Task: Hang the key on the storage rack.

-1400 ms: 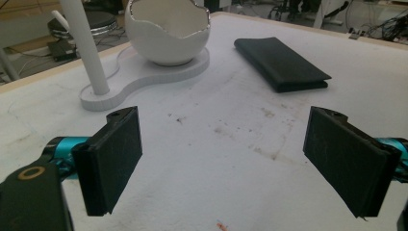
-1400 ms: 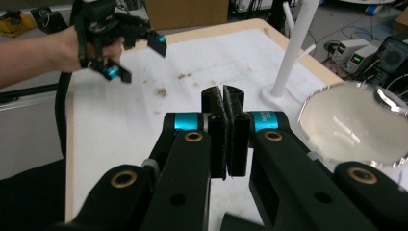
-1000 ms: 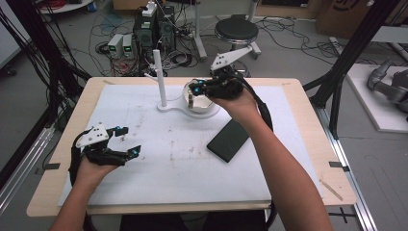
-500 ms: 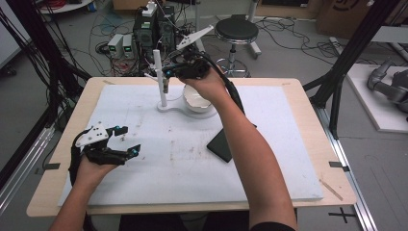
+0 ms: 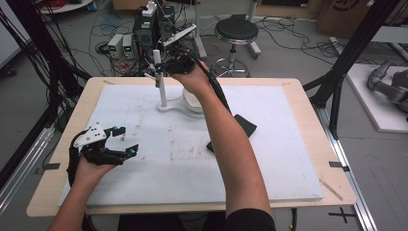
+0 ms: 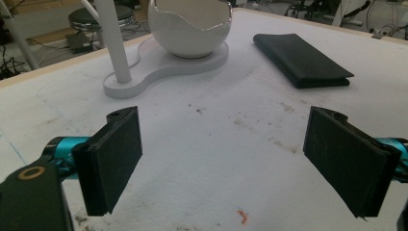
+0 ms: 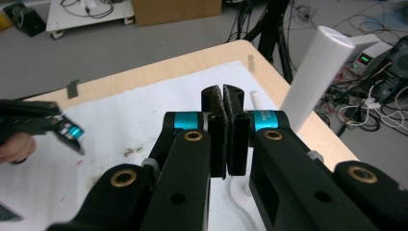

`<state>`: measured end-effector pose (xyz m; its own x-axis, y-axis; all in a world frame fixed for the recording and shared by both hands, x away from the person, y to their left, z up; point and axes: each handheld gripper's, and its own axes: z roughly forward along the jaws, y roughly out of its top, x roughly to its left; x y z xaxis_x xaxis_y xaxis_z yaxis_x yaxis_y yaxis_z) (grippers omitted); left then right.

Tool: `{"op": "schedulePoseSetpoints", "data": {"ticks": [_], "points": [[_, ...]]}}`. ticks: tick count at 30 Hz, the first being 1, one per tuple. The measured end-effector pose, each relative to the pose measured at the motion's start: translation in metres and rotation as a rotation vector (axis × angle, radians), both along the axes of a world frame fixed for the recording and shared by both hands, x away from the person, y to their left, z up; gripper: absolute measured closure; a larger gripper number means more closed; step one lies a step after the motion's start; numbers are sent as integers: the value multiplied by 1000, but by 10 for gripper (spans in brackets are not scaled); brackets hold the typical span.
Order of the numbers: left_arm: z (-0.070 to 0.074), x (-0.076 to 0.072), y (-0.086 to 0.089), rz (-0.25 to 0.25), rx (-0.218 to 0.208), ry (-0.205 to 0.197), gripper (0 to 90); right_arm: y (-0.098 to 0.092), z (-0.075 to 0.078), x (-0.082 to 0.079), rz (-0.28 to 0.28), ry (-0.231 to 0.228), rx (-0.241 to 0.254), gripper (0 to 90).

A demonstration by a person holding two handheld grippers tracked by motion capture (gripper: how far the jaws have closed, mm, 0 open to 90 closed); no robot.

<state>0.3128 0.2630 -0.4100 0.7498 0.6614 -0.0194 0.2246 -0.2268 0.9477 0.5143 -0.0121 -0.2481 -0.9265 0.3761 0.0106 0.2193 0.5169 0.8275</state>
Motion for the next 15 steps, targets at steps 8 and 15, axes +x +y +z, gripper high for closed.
{"op": "schedulePoseSetpoints", "data": {"ticks": [8, 15], "points": [[0, -2, -1, 0, 8, 3, 135, 2, -6, 8, -26, 21, -1, 900], [-1, -1, -1, -5, 7, 4, 135, 2, -9, 12, -45, 24, -6, 898]]}}
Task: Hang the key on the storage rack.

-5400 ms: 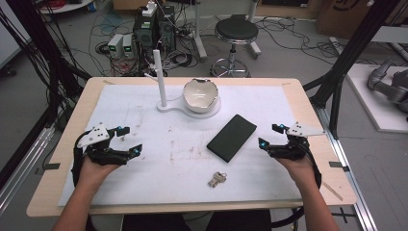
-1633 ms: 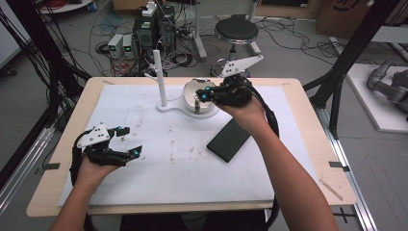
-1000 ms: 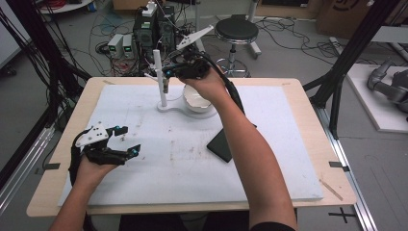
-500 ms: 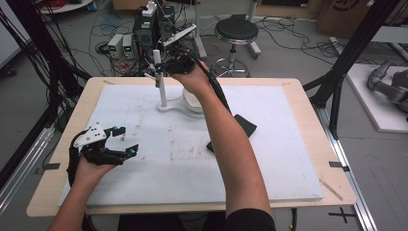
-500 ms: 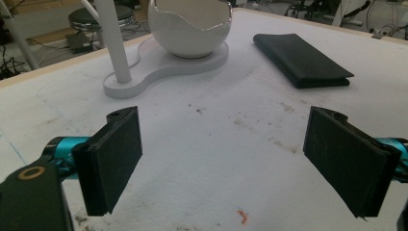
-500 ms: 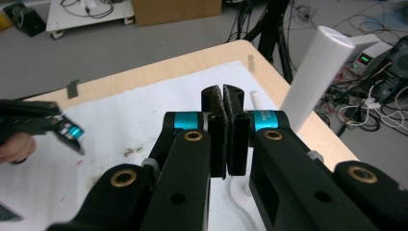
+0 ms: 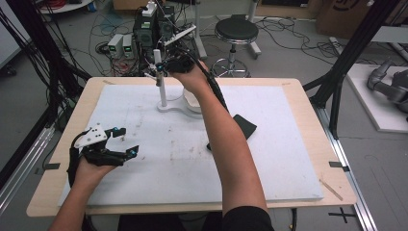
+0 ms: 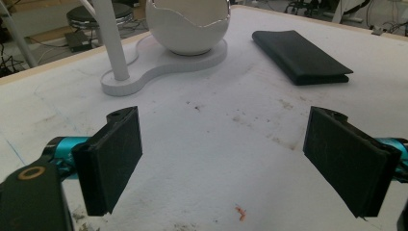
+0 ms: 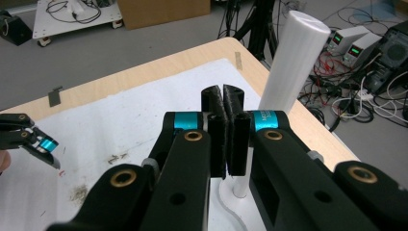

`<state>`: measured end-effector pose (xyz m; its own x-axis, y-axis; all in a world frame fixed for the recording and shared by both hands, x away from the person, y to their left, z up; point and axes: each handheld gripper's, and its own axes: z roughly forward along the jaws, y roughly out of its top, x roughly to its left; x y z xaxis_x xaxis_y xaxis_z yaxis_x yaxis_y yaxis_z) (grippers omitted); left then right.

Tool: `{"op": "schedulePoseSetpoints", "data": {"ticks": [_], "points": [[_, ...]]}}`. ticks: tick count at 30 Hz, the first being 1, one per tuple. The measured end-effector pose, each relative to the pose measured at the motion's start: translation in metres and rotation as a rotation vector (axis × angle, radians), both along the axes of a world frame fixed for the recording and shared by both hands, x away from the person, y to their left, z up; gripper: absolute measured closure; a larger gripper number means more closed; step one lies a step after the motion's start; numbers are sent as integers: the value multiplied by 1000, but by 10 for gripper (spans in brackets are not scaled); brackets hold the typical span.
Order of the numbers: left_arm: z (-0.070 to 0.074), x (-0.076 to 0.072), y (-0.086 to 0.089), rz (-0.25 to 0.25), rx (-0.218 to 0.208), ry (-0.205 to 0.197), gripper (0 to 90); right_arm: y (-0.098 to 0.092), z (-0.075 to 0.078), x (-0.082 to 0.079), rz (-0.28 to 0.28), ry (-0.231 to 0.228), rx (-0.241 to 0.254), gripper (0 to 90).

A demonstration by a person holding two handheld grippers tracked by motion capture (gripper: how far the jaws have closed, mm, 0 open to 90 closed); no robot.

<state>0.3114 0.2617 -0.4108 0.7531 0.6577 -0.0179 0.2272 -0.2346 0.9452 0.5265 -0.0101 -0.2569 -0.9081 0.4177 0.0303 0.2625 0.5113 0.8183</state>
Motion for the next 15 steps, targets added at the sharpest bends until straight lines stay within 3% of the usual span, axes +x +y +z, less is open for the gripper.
{"op": "schedulePoseSetpoints", "data": {"ticks": [3, 6, 8, 13, 15], "points": [[0, 0, 0, -1, 1, 0, 135, 1, -2, 0, -32, 6, -4, 856], [0, 0, 0, -2, 2, -1, 135, -2, 0, 0, -48, 4, 26, 750], [0, 0, 0, -4, 0, -1, 135, -4, 3, -2, -45, 1, 29, 747], [1, 0, 0, -3, 0, -3, 134, -15, 10, -11, -54, -41, 26, 678], [2, 0, -1, -1, 5, -2, 134, -29, 16, -21, -65, -63, 24, 631]]}}
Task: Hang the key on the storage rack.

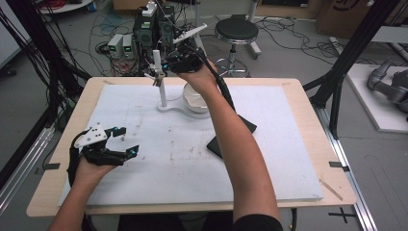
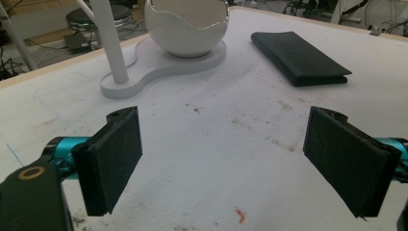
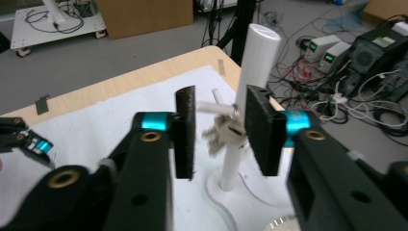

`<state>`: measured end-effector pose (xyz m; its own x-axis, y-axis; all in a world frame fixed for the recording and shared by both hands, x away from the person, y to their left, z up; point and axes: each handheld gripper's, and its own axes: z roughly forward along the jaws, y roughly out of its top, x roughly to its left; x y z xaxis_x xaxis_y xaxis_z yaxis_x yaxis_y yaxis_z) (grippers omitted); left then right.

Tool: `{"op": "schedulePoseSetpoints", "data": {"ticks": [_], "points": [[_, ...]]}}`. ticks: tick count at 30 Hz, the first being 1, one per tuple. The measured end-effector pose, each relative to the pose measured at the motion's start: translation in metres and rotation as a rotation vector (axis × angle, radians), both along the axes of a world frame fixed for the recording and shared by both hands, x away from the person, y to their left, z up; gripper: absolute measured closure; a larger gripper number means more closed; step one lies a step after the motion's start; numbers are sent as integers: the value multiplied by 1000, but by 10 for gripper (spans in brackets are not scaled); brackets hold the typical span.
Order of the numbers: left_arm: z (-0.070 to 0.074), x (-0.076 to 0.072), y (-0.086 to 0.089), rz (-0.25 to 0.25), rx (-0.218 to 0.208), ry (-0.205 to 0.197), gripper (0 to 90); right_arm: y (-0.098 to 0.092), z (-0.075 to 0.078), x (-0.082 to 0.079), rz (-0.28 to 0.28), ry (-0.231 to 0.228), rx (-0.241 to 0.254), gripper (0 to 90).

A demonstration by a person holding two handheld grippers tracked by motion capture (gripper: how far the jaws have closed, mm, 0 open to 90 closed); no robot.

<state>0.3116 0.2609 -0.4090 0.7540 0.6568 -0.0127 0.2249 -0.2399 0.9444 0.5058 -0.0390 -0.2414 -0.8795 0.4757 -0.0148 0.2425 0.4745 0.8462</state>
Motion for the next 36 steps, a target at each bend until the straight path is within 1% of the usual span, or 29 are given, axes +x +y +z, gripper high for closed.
{"op": "schedulePoseSetpoints", "data": {"ticks": [3, 5, 6, 7, 8, 9, 11, 13, 14, 16, 17, 18, 19, 21, 26, 27, 28, 31, 32, 33, 35, 36], "points": [[1, 0, -1, -7, 3, -2, 134, -17, 3, -12, -9, -24, -14, 588], [1, -1, -3, -7, 0, -2, 134, -32, 4, -22, -16, -28, -11, 562], [1, -1, -3, -7, 0, -2, 134, -39, 4, -27, -17, -37, -9, 539], [1, -1, -3, -7, 1, -5, 135, -47, 3, -32, -27, -29, -2, 532], [2, -1, -5, -8, 4, -7, 134, -55, 2, -36, -29, -33, 2, 520], [2, -2, -5, -9, 3, -7, 134, -64, 1, -41, -40, -40, 5, 488], [2, -2, -6, -13, 11, -4, 134, -80, -3, -52, -64, -27, 24, 450], [2, -3, -7, -12, 10, -4, 134, -96, -7, -62, -76, -44, 28, 422], [2, -3, -8, -12, 12, 0, 135, -103, -9, -68, -86, -38, 29, 411], [2, -4, -8, -3, 19, 2, 134, -117, -13, -77, -91, -48, 47, 390], [2, -4, -7, -1, 8, 0, 134, -123, -15, -83, -104, -43, 54, 369], [3, -4, -7, 2, 5, -2, 134, -130, -18, -87, -106, -56, 58, 362], [3, -4, -7, 1, -1, -4, 134, -136, -21, -93, -111, -53, 64, 352], [4, -4, -6, -2, -6, -8, 134, -148, -30, -105, -117, -67, 82, 331], [2, -4, -8, -7, 0, -5, 134, -173, -55, -132, -142, -71, 102, 299], [1, -4, -9, -8, 1, 3, 134, -178, -60, -136, -146, -65, 106, 294], [1, -4, -9, -8, 2, 3, 134, -184, -65, -139, -155, -60, 120, 289], [1, -3, -9, -11, -5, 2, 134, -199, -79, -148, -183, -39, 129, 250], [1, -3, -9, -11, -3, -1, 134, -204, -84, -151, -195, -43, 129, 237], [1, -3, -9, -12, -8, 3, 134, -209, -89, -153, -207, -35, 133, 220], [0, -3, -8, -14, -12, 2, 134, -218, -98, -159, -227, -27, 141, 209], [0, -3, -8, -17, -10, 3, 134, -223, -103, -162, -239, -31, 145, 204]]}}
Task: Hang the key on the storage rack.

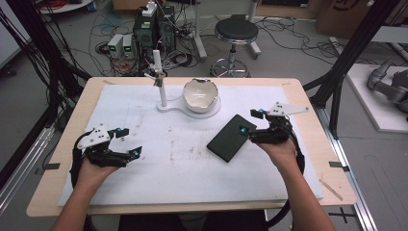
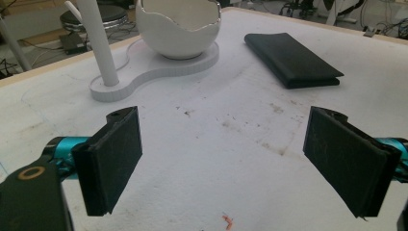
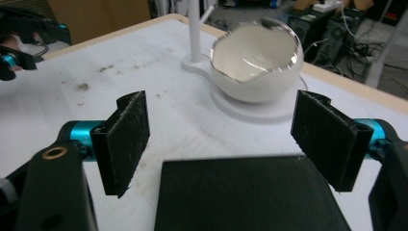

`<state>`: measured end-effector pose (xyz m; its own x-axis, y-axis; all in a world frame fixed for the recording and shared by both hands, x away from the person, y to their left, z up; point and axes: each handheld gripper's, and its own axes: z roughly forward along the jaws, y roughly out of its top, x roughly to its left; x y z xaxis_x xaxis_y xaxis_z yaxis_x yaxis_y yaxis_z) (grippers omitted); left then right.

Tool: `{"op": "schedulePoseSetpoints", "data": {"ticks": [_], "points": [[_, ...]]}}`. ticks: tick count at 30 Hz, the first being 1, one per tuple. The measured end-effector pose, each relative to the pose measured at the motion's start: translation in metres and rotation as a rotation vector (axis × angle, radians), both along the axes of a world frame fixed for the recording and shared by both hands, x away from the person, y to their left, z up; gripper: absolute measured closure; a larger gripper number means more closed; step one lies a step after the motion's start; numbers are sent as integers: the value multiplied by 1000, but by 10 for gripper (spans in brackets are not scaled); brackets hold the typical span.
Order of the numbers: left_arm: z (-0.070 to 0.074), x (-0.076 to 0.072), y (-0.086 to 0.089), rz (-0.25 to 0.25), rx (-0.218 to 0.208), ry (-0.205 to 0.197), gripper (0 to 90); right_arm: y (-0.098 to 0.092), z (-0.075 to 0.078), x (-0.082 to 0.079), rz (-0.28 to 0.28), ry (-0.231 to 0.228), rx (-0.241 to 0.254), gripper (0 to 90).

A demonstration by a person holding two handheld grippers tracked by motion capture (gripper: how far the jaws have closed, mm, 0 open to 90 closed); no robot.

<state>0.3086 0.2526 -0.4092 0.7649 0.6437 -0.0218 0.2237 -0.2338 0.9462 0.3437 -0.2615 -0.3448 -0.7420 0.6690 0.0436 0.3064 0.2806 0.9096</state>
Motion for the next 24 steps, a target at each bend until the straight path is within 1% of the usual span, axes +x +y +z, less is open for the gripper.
{"op": "schedulePoseSetpoints", "data": {"ticks": [2, 3, 4, 5, 6, 7, 9, 10, 11, 12, 13, 17, 20, 24], "points": [[-1, 1, 0, -10, 2, 0, 134, -7, -10, -7, -11, 7, 12, 197], [-1, 2, -1, -7, 5, 1, 134, -10, -15, -11, -19, 0, 12, 191], [-2, 2, -1, -3, 7, 6, 134, -12, -20, -14, -27, 3, 19, 190], [-2, 3, -1, -5, 4, 7, 134, -15, -24, -17, -29, 0, 18, 189], [-2, 4, -1, -6, -3, 7, 134, -16, -28, -19, -33, 12, 20, 183], [-2, 4, -1, -4, -7, 9, 134, -18, -30, -20, -34, 11, 14, 181], [-2, 5, 0, -9, -13, 4, 134, -21, -33, -22, -34, 10, 17, 181], [-2, 5, 0, -10, -19, 5, 134, -23, -35, -25, -40, 9, 27, 182], [-2, 6, 0, -13, -19, 5, 134, -24, -37, -26, -48, -1, 28, 182], [-2, 6, 0, -13, -18, 5, 134, -26, -38, -27, -56, -6, 37, 182], [-3, 6, 0, -15, -18, 5, 134, -28, -39, -28, -60, 2, 51, 182], [-3, 6, -1, -19, -16, 5, 134, -34, -40, -27, -88, -3, 63, 182], [-3, 6, -1, -18, -18, 7, 134, -37, -41, -27, -104, -3, 61, 182], [-3, 6, 0, -11, -19, 8, 134, -39, -43, -27, -110, 6, 52, 182]]}}
